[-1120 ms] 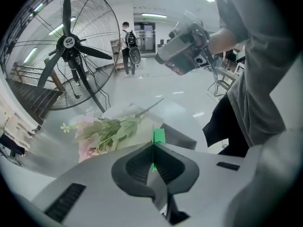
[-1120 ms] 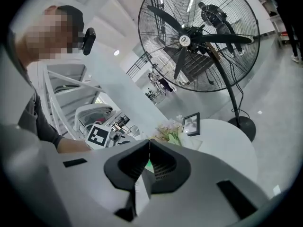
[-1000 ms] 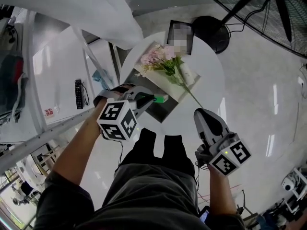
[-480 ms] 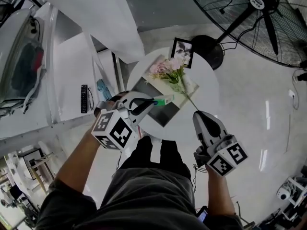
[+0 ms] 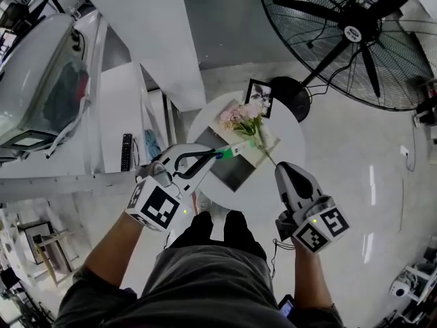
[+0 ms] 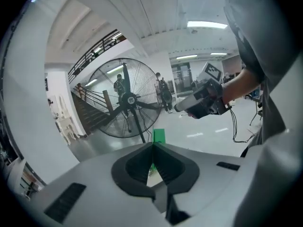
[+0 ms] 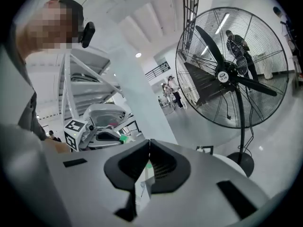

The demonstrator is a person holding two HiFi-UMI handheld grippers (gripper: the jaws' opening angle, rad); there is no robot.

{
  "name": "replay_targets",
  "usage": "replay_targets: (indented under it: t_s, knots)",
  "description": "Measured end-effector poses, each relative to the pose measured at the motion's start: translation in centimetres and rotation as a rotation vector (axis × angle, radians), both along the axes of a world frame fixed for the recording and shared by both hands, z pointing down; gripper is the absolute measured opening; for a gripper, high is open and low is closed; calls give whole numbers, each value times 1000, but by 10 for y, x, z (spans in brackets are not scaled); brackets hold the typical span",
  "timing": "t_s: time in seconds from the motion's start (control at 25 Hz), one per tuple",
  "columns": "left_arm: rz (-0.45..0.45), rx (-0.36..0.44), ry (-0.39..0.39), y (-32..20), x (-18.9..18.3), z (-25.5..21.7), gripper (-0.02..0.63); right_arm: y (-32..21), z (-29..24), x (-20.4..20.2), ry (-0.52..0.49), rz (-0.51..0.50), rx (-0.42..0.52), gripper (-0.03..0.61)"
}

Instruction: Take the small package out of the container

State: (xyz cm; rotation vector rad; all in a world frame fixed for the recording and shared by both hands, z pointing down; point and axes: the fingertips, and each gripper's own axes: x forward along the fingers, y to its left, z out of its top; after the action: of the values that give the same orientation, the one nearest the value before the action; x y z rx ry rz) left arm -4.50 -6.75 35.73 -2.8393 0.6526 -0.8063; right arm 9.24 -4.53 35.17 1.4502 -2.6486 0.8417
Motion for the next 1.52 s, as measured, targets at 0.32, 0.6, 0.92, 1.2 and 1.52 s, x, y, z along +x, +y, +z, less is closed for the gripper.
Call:
replay_targets:
  t_s: [0.32,0.6,0.92,1.2,1.52]
  knots:
    - [-118,15,214,-1,-24,-53,18,2,-39,-10,24,19,78,21]
    - [-163,0,305,4,-40,-87,18,2,-71,-18,61,25,148,21]
    - [-181,22,379,8,-53,-129,18,5,-113,-21,85,35,232,21]
    - [-194,28,420,12,-60,-145,18,6,-127,-26,105,26,266,21]
    - [-202,24,462,11,-69,-153,18,6,-134,-31,121,15,281,21]
